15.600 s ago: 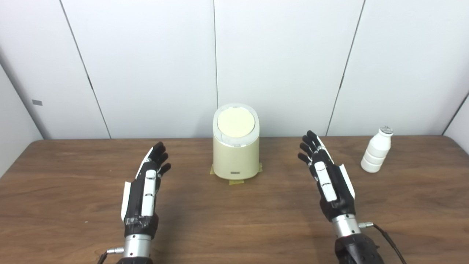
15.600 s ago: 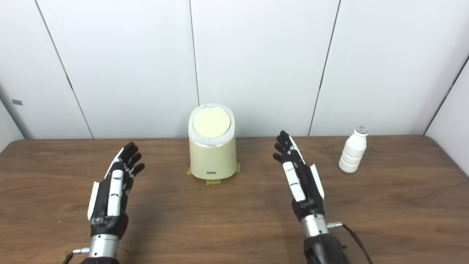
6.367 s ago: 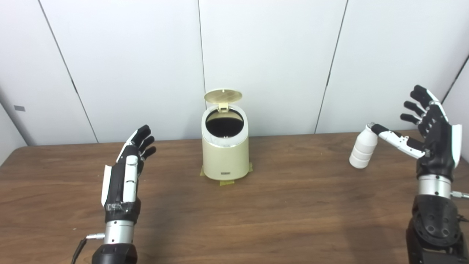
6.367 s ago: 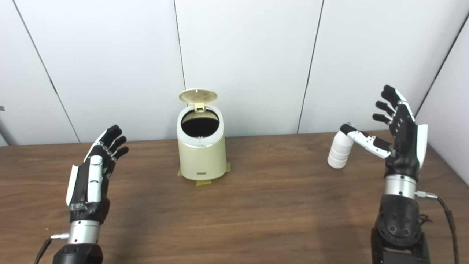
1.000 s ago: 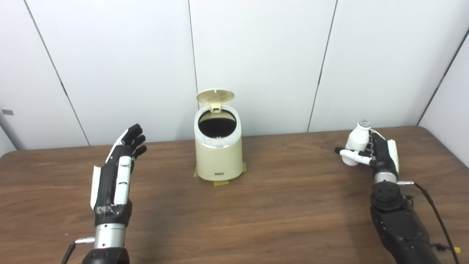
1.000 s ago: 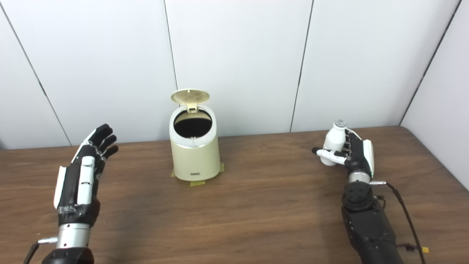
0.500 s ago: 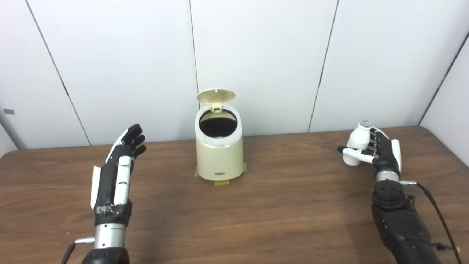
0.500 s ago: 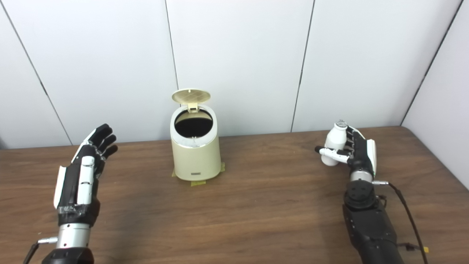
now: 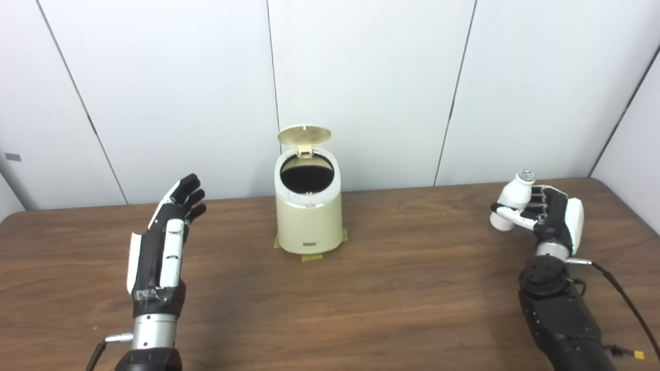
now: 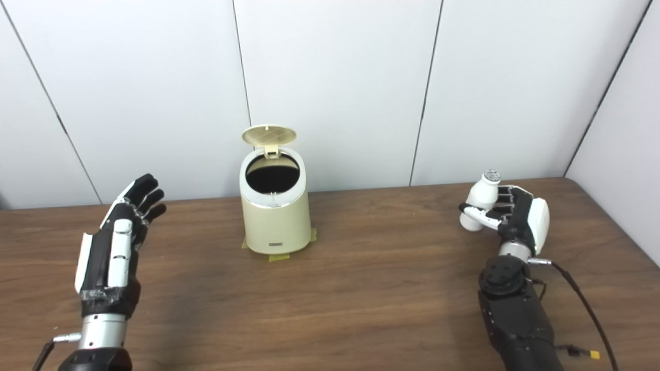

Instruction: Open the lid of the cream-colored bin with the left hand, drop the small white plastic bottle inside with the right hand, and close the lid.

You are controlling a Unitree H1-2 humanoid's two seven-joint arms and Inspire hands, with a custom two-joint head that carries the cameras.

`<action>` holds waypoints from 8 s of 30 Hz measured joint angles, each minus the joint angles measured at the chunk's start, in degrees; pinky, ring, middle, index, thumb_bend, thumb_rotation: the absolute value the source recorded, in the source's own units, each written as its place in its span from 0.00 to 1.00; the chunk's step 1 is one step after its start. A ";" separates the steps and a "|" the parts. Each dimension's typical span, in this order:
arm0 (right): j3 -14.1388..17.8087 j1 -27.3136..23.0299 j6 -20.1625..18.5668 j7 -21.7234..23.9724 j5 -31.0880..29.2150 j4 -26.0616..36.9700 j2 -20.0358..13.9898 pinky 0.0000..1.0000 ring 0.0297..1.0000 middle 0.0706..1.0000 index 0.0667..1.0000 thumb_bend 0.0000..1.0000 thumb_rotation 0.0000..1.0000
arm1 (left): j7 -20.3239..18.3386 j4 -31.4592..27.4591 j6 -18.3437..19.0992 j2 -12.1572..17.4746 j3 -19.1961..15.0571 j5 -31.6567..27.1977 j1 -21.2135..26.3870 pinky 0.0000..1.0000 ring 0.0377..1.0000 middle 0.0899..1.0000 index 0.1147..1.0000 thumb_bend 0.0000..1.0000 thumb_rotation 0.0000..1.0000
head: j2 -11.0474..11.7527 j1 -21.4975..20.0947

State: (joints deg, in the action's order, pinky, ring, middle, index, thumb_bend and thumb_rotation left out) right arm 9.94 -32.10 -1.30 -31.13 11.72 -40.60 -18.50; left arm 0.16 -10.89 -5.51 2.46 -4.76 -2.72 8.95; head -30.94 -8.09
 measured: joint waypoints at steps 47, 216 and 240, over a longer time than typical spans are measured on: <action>-10.36 1.71 -17.73 26.30 0.66 40.40 5.92 0.32 0.40 0.46 0.47 0.52 0.00 | 1.43 0.25 -0.09 -0.64 0.88 2.07 0.26 0.85 0.87 0.88 0.86 0.47 0.89 | 0.97 1.84; -12.25 17.32 6.92 31.34 -17.73 46.28 10.63 0.93 0.96 0.98 0.97 0.25 0.95 | 1.85 -3.90 2.12 -0.99 3.82 8.96 0.23 0.92 0.91 0.88 0.86 0.45 0.99 | 0.26 5.98; -9.92 17.56 4.91 32.77 -16.35 46.05 13.34 0.95 0.96 0.97 0.97 0.27 0.93 | -9.02 -5.33 25.00 8.36 16.78 44.33 25.31 1.00 1.00 0.89 0.86 0.76 1.00 | 0.53 5.89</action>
State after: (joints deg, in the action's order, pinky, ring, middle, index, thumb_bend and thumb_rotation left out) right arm 0.01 -14.55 3.62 1.64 -4.63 5.45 -5.16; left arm -8.87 -16.22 19.49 10.82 12.02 41.61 34.27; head -30.41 -2.20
